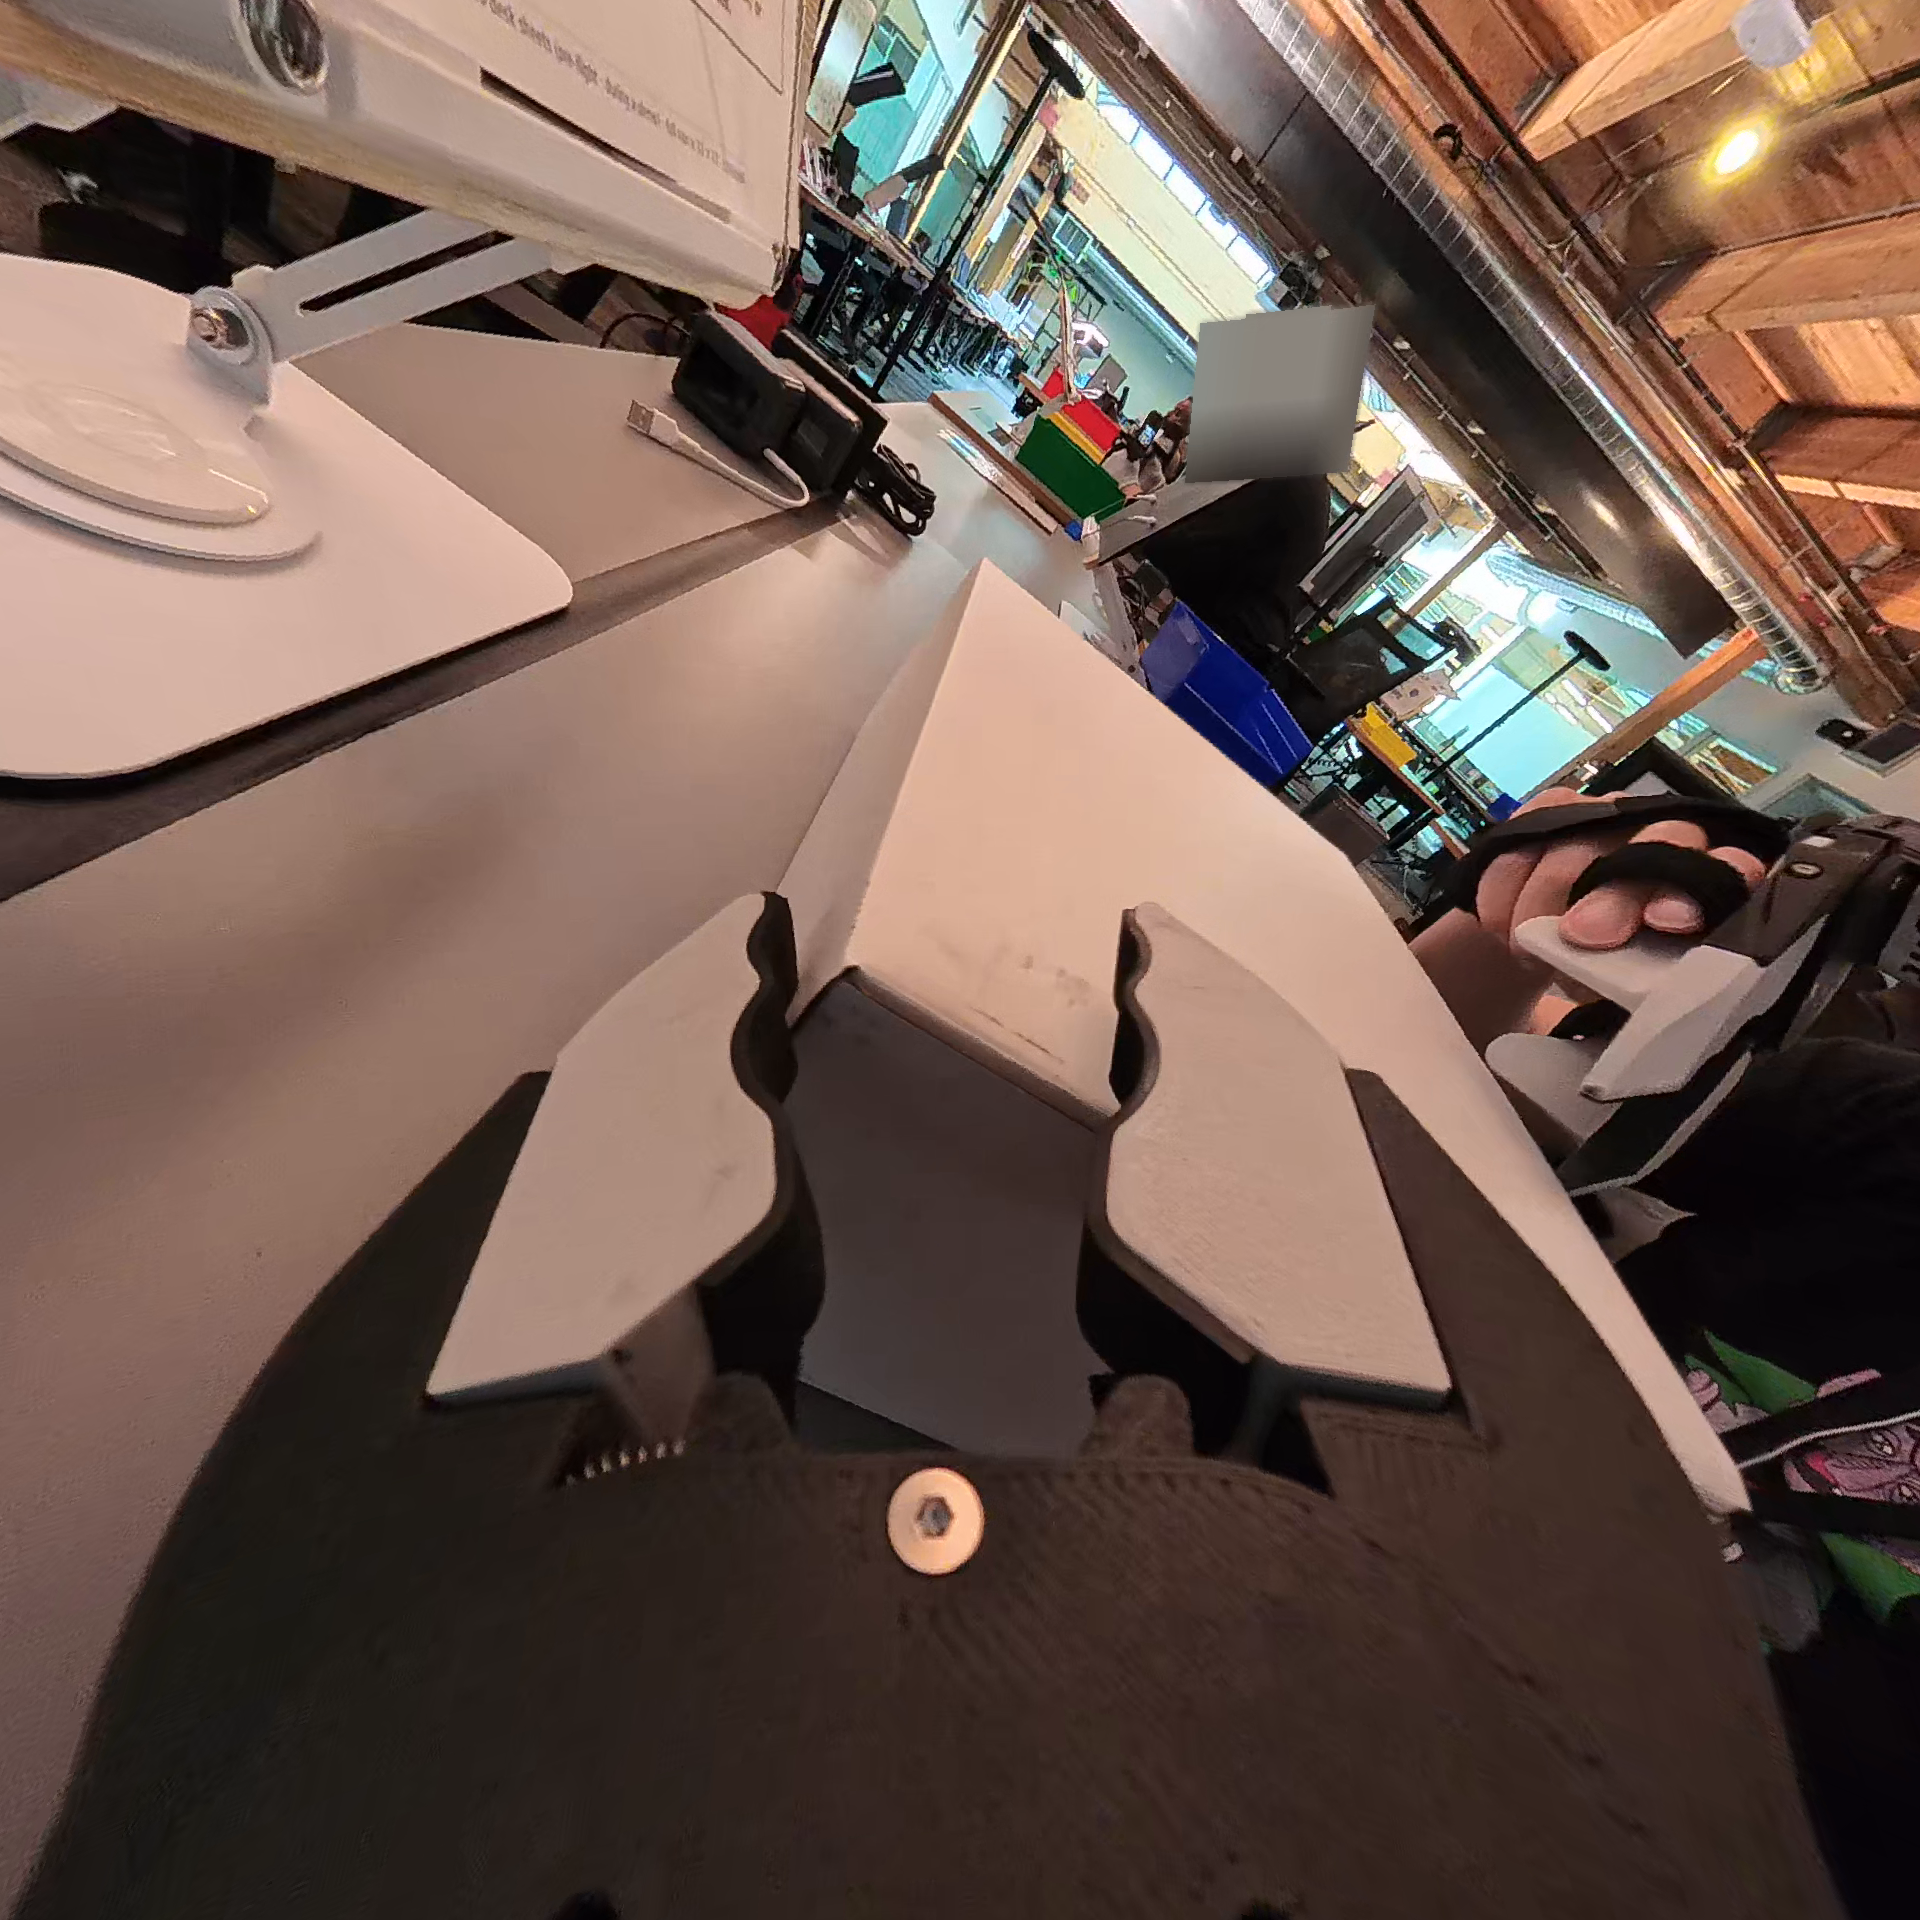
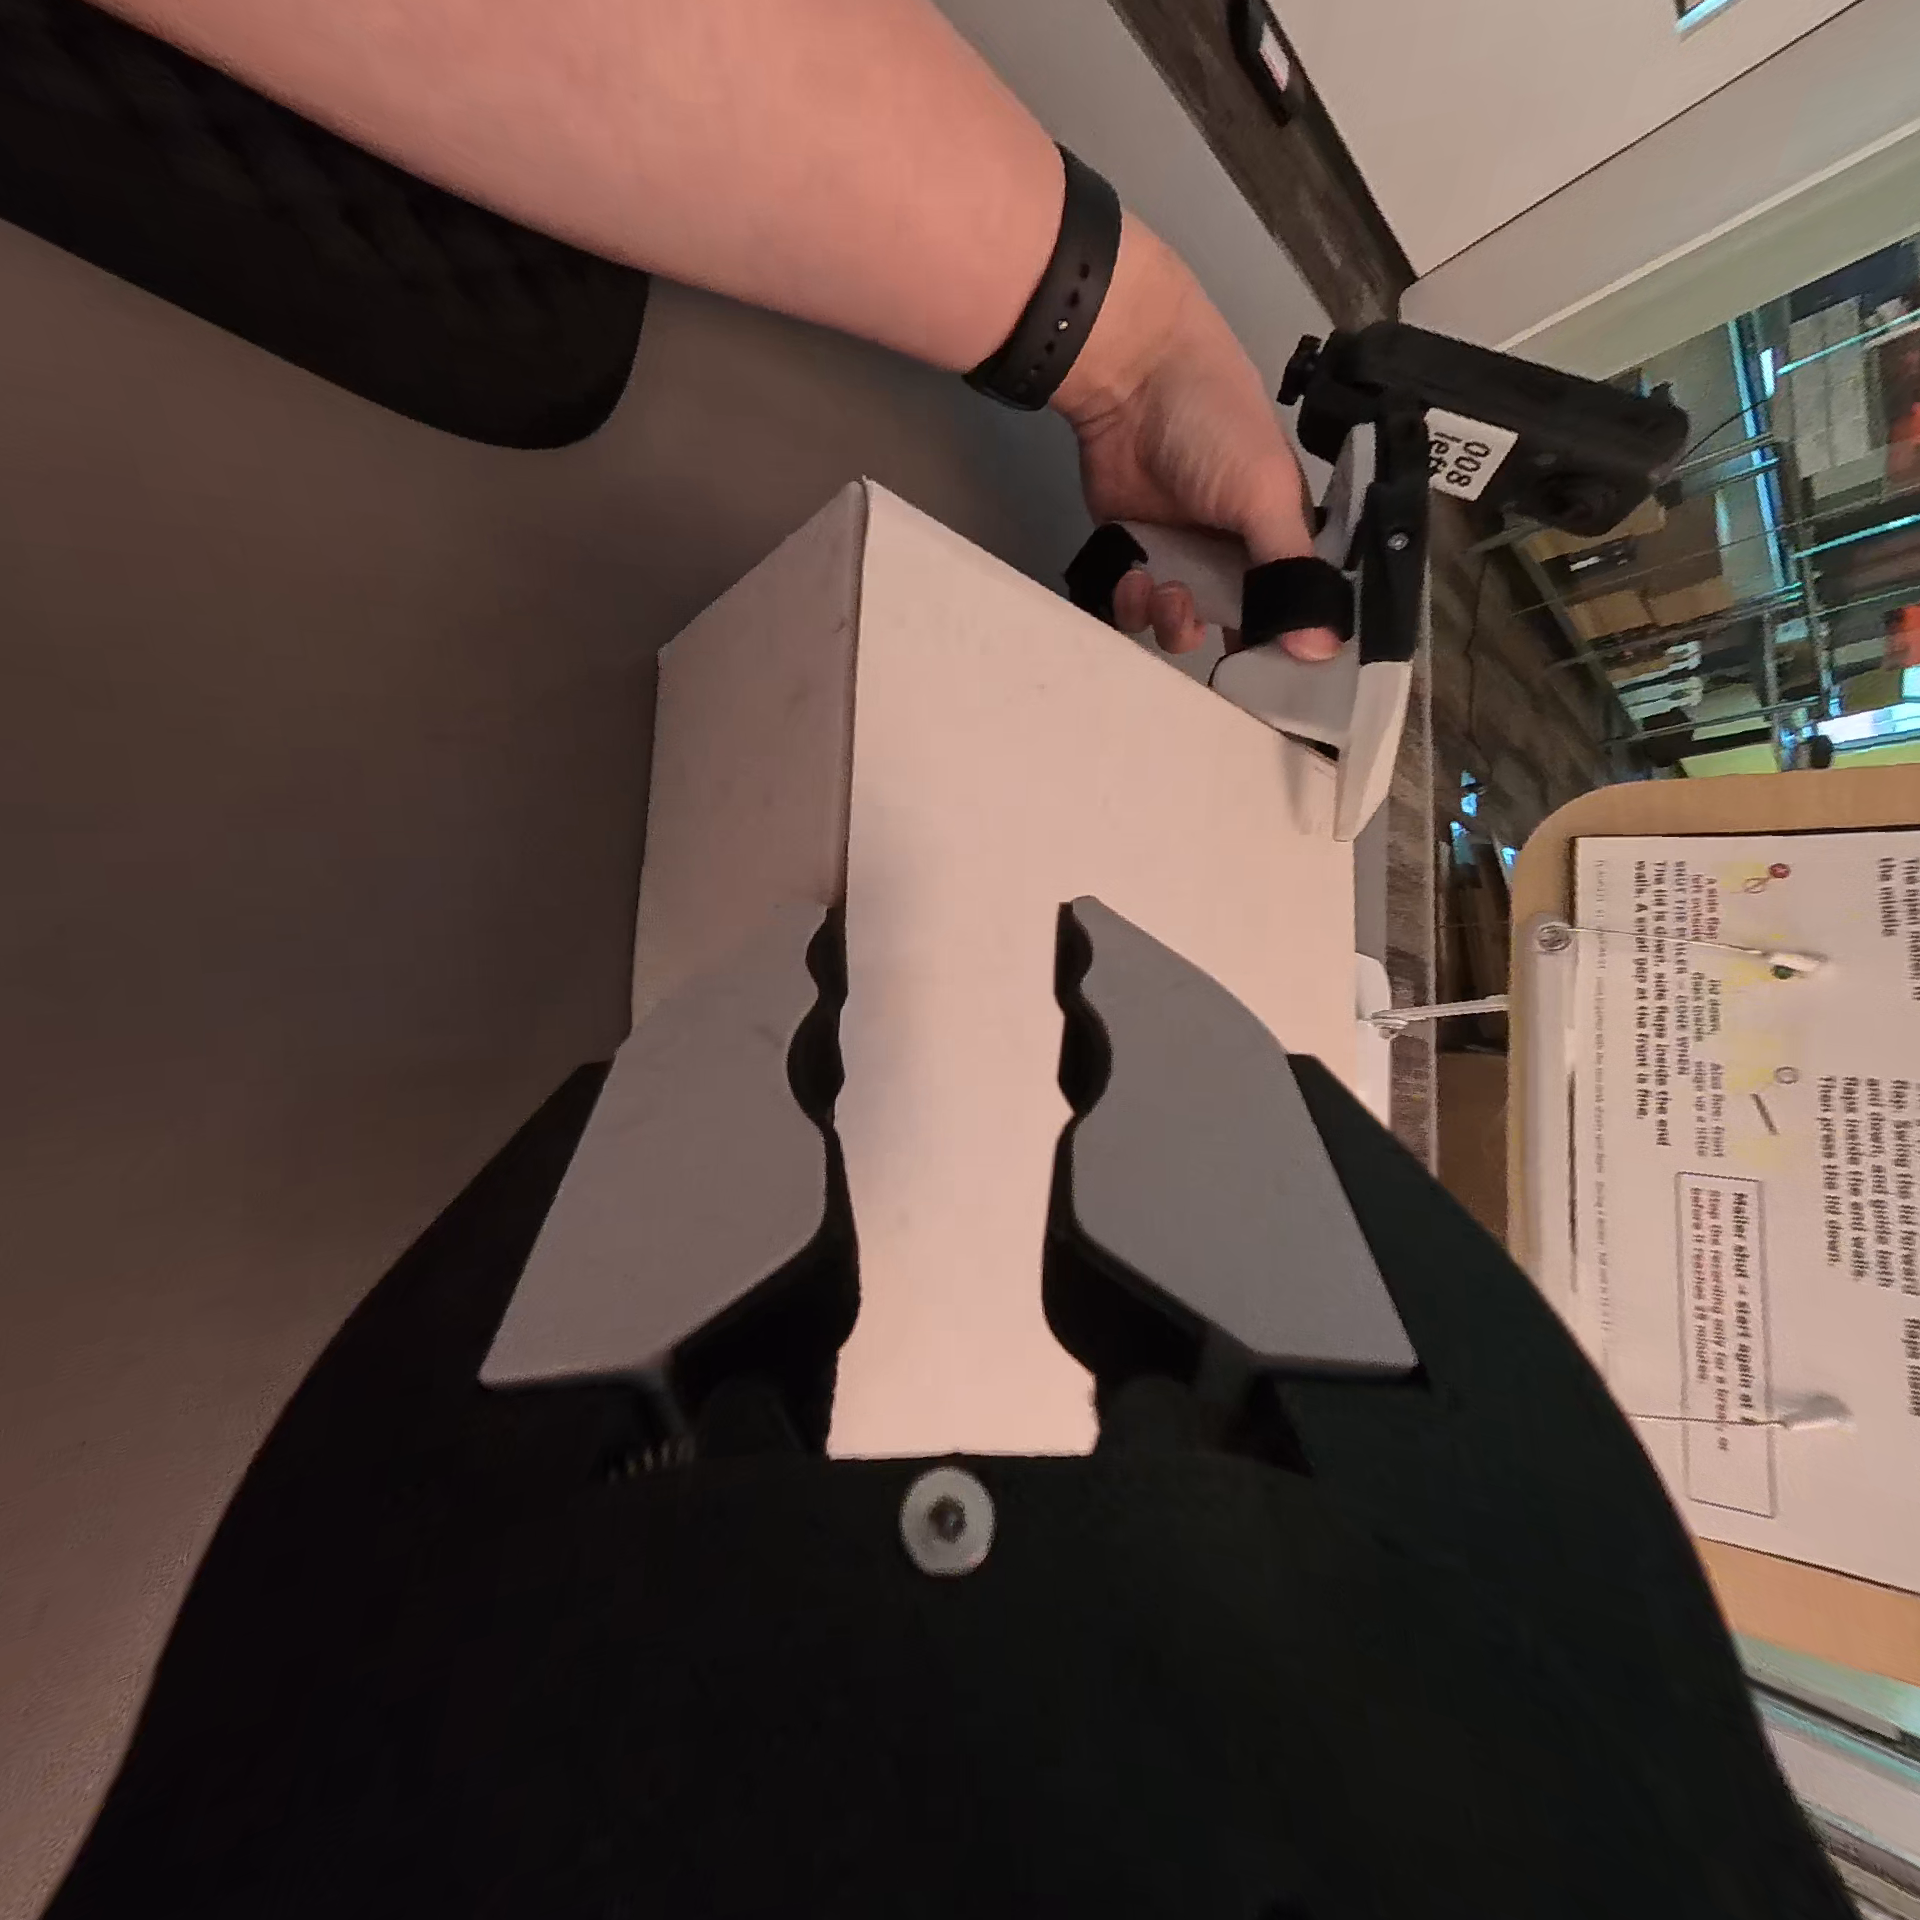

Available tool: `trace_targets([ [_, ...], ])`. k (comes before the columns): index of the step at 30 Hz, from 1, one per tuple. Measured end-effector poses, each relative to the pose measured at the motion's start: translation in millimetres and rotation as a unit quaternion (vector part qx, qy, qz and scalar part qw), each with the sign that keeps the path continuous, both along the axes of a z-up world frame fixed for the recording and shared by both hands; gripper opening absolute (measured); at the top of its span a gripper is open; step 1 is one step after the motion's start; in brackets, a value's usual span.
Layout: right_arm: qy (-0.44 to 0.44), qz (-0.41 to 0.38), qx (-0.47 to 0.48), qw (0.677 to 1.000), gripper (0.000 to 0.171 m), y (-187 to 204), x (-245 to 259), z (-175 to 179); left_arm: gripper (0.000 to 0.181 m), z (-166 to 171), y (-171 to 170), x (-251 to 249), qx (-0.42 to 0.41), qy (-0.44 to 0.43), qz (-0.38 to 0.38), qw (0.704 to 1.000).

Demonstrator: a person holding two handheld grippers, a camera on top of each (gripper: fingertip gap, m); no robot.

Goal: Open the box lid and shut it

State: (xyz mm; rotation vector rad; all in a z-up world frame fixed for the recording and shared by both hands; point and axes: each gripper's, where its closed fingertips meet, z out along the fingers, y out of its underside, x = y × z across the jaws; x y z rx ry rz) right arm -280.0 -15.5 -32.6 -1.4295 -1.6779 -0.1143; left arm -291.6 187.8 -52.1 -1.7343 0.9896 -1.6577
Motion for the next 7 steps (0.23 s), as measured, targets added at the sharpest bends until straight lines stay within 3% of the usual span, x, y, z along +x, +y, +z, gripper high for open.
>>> trace_targets([
  [7, -0.014, 0.023, 0.068, 0.997, 0.038, -1.0, -1.0, 7.3, 0.057, -0.5, 0.8, -0.9, -0.002, 0.000, 0.002, 1.000],
])
